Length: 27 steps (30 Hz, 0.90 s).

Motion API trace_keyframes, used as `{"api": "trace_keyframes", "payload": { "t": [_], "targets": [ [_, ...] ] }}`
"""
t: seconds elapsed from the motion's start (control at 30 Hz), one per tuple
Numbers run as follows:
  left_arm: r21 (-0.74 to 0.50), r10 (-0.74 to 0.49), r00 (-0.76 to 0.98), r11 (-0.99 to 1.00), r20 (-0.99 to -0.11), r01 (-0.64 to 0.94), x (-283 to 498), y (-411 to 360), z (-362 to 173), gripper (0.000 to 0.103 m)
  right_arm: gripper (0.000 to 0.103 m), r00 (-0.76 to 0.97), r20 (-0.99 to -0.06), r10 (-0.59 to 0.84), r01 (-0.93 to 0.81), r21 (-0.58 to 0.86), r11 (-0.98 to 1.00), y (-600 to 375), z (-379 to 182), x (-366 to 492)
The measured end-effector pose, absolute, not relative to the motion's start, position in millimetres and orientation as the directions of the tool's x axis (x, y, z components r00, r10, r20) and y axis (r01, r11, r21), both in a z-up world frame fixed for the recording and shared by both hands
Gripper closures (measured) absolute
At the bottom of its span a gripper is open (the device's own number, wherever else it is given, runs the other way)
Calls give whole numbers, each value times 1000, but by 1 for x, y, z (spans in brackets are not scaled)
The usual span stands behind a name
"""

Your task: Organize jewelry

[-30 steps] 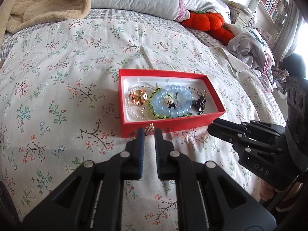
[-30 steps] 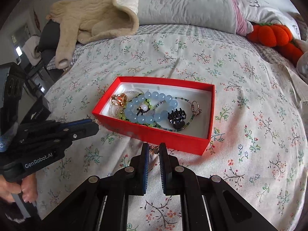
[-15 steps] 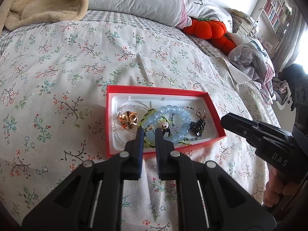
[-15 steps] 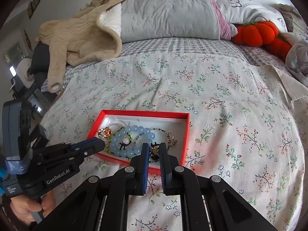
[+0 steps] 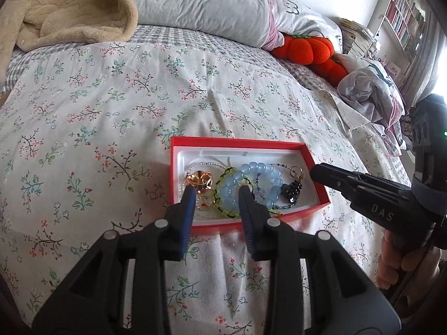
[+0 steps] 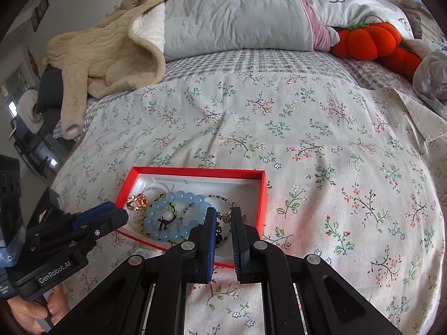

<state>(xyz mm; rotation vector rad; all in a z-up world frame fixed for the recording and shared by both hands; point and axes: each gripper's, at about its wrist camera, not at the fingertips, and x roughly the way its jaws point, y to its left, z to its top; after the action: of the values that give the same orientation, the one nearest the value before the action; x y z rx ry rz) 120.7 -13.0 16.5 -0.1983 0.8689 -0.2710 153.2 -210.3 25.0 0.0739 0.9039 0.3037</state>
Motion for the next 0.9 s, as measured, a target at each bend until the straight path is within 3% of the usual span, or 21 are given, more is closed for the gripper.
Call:
{"api": "trace_keyframes", "payload": {
  "t": [0.27,0.4,0.53,0.67,0.77,0.9],
  "targets": [
    [-255,-272,611,960,-743,116,121,-5,16,65,90,571,-751,331,-231,240,943,-206,21,168],
    [-231,-246,618,967,-747,105,116,-6,18,47,87,568,-748,343,-207,273,939,-211,22,169],
    [-204,-211,615,976,-760,83,110,-6,19,40,83,570,-742,352,-216,278,936,-215,30,161],
    [-180,-183,601,981,-778,66,103,-7,17,33,73,569,-741,356,-225,277,934,-218,38,147],
    [-147,-160,594,987,-788,71,96,-11,15,26,53,575,-747,335,-222,251,942,-220,41,133],
    [-108,-128,587,992,-799,69,86,-16,13,20,52,565,-771,294,-220,202,954,-222,39,116]
  ]
}}
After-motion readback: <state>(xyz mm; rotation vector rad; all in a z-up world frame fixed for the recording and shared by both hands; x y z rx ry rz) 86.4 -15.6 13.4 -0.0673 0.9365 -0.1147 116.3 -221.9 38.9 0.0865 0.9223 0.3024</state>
